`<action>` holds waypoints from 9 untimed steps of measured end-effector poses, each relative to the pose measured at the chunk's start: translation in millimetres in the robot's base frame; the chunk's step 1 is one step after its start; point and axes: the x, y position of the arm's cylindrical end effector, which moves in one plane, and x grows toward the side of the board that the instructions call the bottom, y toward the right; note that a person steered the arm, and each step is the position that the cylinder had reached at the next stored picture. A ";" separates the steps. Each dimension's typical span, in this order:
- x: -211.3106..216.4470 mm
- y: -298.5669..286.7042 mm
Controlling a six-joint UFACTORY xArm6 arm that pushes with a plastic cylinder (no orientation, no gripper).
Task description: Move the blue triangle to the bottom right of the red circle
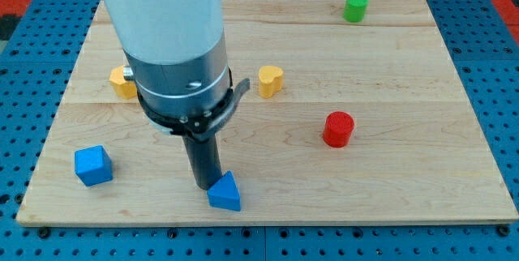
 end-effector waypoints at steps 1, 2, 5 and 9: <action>-3.8 44.1; 3.6 -27.8; -7.9 106.3; 21.1 176.4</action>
